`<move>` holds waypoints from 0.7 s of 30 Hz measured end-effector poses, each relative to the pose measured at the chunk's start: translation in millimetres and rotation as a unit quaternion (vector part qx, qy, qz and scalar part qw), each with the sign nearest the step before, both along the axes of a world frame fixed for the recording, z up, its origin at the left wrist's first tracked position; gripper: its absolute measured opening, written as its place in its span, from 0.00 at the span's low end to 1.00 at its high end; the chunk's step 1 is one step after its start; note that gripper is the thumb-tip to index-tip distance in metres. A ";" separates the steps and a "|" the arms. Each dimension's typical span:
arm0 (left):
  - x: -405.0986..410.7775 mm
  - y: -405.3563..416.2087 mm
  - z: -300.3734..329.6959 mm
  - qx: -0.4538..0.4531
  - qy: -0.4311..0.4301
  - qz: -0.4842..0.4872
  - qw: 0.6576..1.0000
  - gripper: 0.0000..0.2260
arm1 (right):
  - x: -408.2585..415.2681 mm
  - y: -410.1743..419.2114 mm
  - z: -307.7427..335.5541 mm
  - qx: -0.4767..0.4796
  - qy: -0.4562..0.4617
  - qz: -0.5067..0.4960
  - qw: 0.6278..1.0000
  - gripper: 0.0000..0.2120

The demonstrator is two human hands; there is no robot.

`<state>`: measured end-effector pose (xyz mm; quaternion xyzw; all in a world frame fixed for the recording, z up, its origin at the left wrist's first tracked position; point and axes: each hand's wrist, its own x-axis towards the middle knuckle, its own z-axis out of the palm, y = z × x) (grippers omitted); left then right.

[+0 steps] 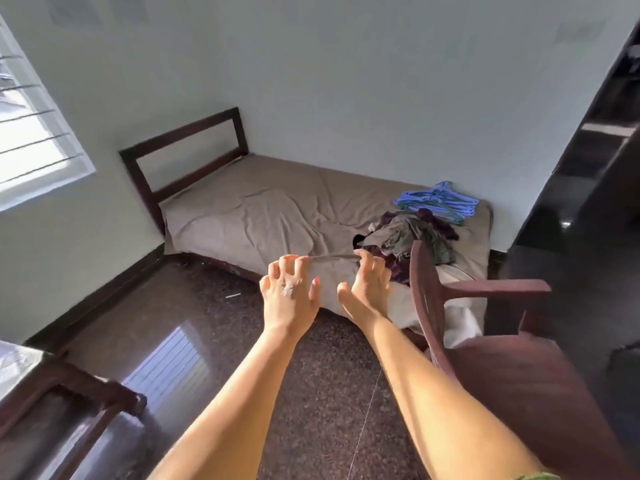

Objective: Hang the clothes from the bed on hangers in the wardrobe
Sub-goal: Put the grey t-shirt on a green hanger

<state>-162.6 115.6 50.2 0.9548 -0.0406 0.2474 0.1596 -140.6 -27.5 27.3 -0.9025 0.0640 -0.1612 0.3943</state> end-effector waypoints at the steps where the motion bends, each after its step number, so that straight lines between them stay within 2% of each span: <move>1: 19.9 4.2 -5.3 0.006 0.010 0.001 1.000 0.12 | 23.6 0.8 -5.5 -0.005 0.029 -0.010 1.000 0.31; 4: 77.2 13.2 -16.4 0.014 0.028 0.008 0.999 0.04 | 84.2 8.1 -17.1 0.017 0.042 -0.025 0.999 0.28; 9: 169.4 14.6 -29.5 -0.011 0.052 -0.001 0.999 0.10 | 160.9 18.7 -30.2 0.045 0.020 -0.036 0.998 0.20; 11: 211.0 12.7 -38.8 0.000 0.052 -0.035 0.998 0.06 | 194.7 14.5 -41.0 0.034 0.021 -0.034 0.999 0.15; 14: 281.2 2.5 -49.5 0.025 0.148 -0.079 0.985 0.32 | 258.3 -3.9 -60.8 -0.013 0.054 -0.051 0.997 0.10; 15: 306.8 -1.4 -54.1 0.028 0.173 -0.094 0.980 0.35 | 281.6 -12.8 -67.0 -0.029 0.065 -0.056 0.996 0.09; 17: 358.1 -9.3 -59.8 0.046 0.199 -0.121 0.971 0.38 | 324.4 -32.2 -75.3 -0.043 0.097 -0.075 0.992 0.10; 21: 450.9 -33.9 -60.6 0.057 0.227 -0.167 0.958 0.36 | 391.3 -69.7 -89.6 0.045 0.156 -0.157 0.974 0.14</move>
